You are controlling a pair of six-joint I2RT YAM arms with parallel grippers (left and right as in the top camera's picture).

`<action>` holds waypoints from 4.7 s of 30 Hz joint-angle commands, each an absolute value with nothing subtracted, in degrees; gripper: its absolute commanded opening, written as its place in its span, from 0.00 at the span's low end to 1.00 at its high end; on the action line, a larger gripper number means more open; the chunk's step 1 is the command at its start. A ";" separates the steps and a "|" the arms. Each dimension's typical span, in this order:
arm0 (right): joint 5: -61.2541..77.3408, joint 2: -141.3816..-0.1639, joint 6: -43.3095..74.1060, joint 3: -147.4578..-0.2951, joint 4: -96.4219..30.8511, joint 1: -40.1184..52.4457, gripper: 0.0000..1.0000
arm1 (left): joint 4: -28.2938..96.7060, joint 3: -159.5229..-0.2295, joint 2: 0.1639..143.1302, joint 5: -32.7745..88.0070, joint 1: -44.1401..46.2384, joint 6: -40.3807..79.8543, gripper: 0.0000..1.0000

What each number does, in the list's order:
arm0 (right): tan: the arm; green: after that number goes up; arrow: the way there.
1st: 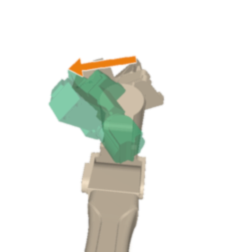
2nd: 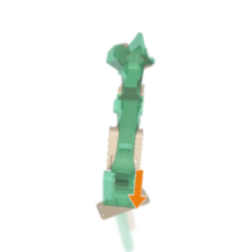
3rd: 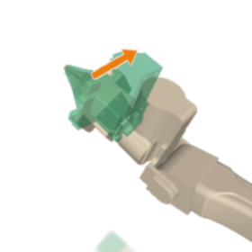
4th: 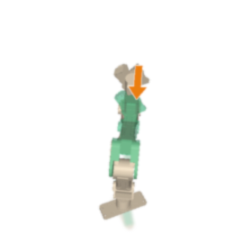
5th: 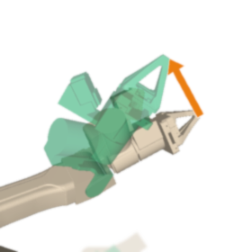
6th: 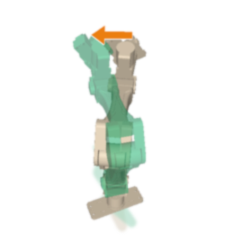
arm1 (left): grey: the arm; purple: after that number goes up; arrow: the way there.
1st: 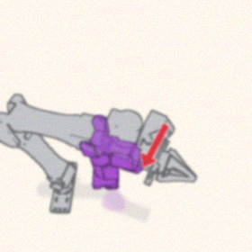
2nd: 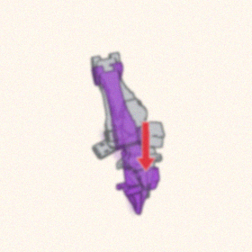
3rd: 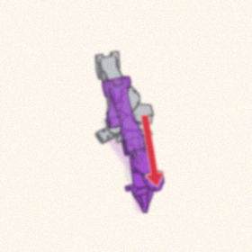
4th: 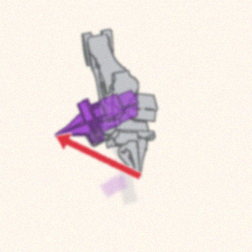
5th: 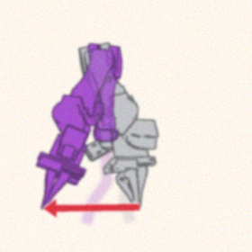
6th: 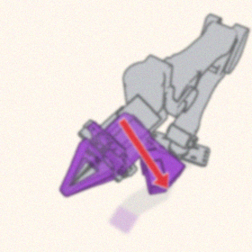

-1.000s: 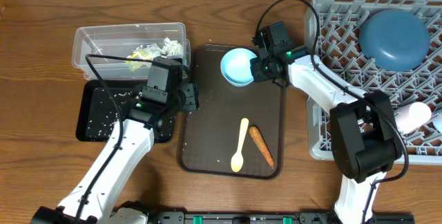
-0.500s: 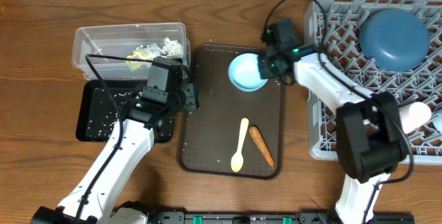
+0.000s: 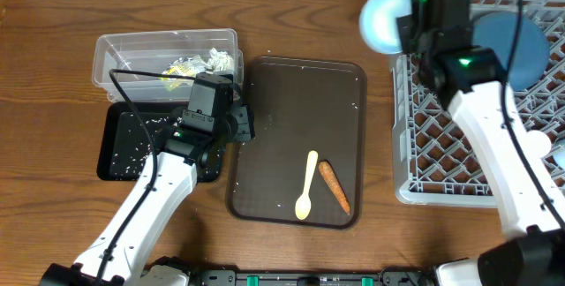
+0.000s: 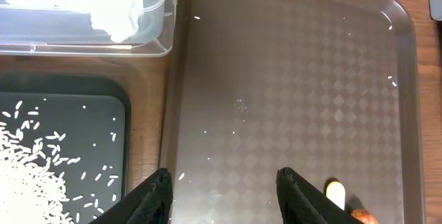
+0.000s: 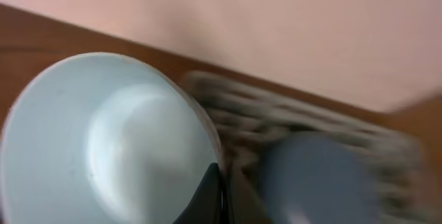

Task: Sort waste into correct bins and load items into the dishwasher rack
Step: 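Carry the light-blue bowl with the right gripper into the dish rack, then lower the bowl into the rack slot with the right gripper, then release the bowl and move the right gripper to the brown tray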

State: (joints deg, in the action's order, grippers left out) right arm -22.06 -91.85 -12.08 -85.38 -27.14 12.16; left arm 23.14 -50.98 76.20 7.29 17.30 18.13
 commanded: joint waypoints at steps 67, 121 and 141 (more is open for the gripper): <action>-63.44 -104.81 -16.47 -85.27 -46.61 7.49 0.01 | 23.31 -51.77 75.64 6.79 17.04 17.61 0.51; -67.46 -105.14 -22.48 -84.29 -40.47 5.39 0.01 | 23.38 -51.77 75.64 6.79 17.04 17.58 0.51; -68.79 -115.13 -18.72 -84.20 -42.02 10.70 0.01 | 24.01 -51.77 75.64 6.79 17.04 17.58 0.51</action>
State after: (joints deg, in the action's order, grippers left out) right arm -72.69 -112.20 -21.50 -84.71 -40.99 10.04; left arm 23.81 -50.98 76.20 7.29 17.28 18.13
